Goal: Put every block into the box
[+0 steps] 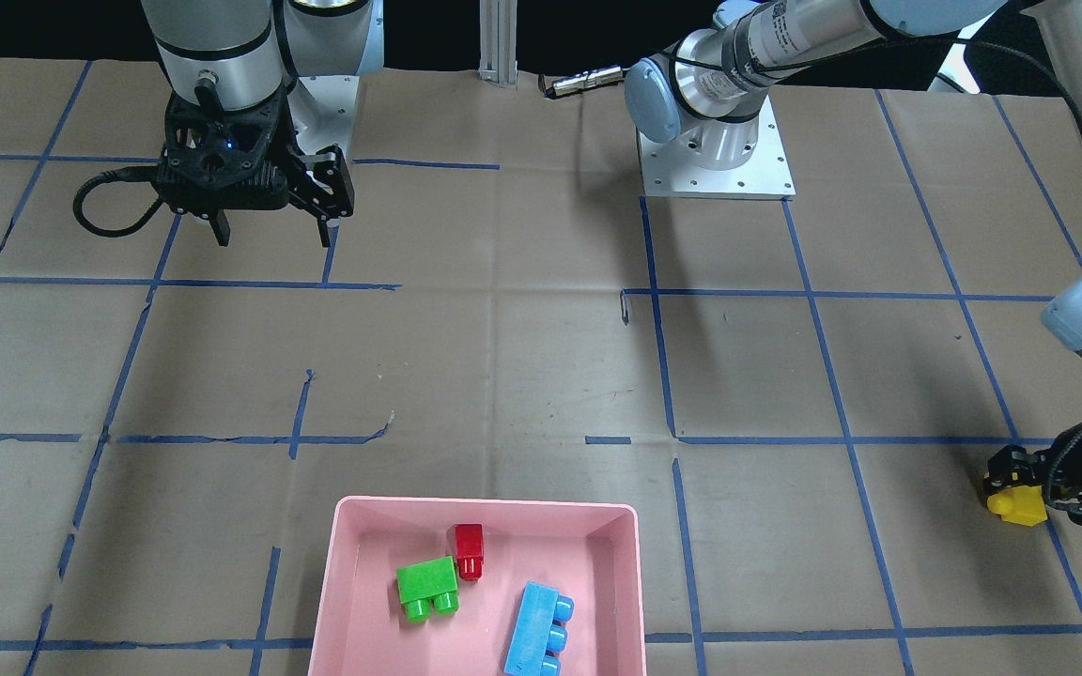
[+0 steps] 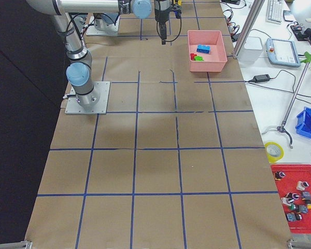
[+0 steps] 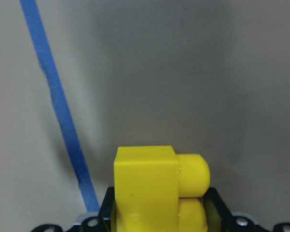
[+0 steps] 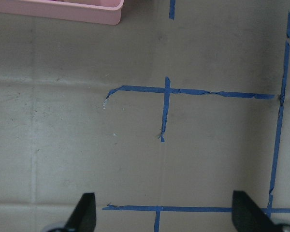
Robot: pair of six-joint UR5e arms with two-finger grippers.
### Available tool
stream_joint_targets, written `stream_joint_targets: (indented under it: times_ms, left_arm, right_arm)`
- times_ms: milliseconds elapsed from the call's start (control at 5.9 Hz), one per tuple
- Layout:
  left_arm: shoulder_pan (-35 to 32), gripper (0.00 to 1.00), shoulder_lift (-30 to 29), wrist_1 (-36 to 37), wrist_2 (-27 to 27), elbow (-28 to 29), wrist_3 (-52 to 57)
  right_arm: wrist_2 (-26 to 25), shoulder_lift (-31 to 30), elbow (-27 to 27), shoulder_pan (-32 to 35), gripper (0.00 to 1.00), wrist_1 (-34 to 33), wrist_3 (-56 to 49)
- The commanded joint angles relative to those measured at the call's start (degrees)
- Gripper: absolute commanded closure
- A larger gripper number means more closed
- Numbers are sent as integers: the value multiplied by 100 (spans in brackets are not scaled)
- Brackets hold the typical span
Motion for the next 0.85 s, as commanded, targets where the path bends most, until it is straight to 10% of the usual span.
stream_joint_targets:
  times_ms: [0, 678]
  left_arm:
    - [0, 81, 60, -17, 141, 150, -44]
    - [-761, 89, 1054, -3647, 202, 2350, -1435]
  right_arm:
    - [28, -30, -32, -6, 0, -13, -7]
    - [28, -30, -32, -6, 0, -30, 1]
